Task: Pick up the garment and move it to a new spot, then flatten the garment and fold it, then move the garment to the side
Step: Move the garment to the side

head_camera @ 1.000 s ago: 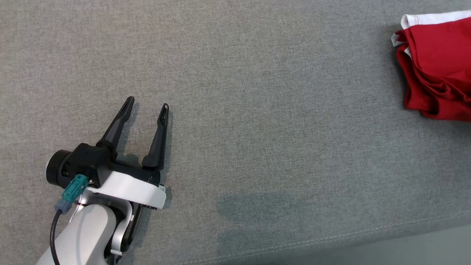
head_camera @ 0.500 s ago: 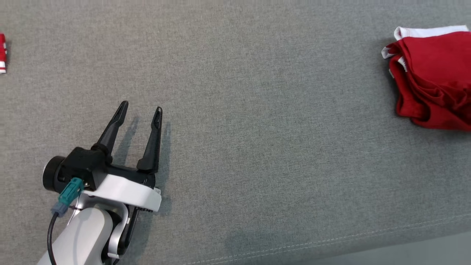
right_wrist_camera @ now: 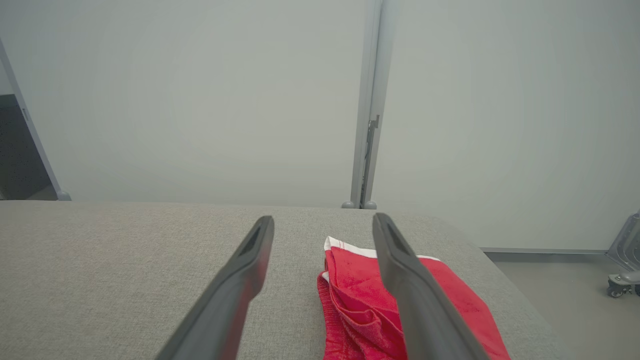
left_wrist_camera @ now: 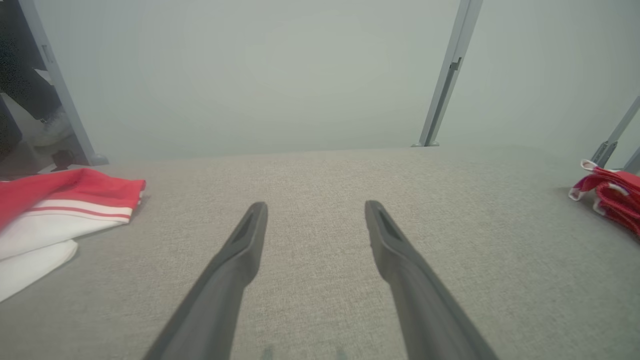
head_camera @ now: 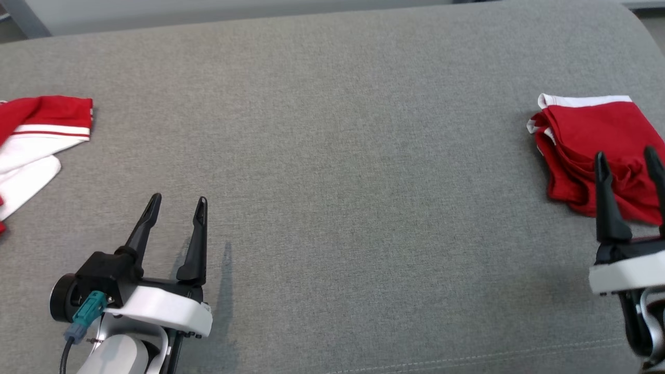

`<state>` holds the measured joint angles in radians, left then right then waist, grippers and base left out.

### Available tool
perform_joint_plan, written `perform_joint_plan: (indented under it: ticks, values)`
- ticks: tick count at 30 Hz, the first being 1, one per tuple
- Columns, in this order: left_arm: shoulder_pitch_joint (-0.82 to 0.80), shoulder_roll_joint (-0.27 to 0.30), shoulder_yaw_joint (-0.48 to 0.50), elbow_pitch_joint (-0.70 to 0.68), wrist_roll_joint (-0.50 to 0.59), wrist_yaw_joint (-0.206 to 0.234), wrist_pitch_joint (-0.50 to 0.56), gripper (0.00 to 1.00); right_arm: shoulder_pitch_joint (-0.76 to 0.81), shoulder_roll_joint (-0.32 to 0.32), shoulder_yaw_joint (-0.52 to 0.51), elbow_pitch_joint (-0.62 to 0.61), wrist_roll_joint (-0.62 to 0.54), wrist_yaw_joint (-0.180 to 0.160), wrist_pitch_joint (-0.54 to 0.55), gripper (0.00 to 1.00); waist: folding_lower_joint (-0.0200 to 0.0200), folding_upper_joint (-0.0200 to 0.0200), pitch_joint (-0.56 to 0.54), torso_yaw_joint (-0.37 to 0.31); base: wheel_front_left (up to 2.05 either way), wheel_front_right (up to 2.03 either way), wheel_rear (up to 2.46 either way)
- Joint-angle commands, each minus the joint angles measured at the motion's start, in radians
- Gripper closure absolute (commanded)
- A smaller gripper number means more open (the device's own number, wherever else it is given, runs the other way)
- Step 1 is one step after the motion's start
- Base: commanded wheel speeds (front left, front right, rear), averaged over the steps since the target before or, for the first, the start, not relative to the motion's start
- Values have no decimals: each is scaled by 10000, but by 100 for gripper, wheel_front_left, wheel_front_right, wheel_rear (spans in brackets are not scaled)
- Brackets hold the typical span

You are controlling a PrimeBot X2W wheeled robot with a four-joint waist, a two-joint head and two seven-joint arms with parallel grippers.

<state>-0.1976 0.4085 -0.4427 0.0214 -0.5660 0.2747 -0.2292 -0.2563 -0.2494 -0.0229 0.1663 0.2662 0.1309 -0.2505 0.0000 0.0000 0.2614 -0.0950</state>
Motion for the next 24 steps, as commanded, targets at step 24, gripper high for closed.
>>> perform_joint_plan:
  ticks: [24]
  values:
    - [799,342,422,-264,-359,351,-104,0,3630,1824,-452,-2191,-1005,-2,588,0,0,0,-1641,1213,0,0,0]
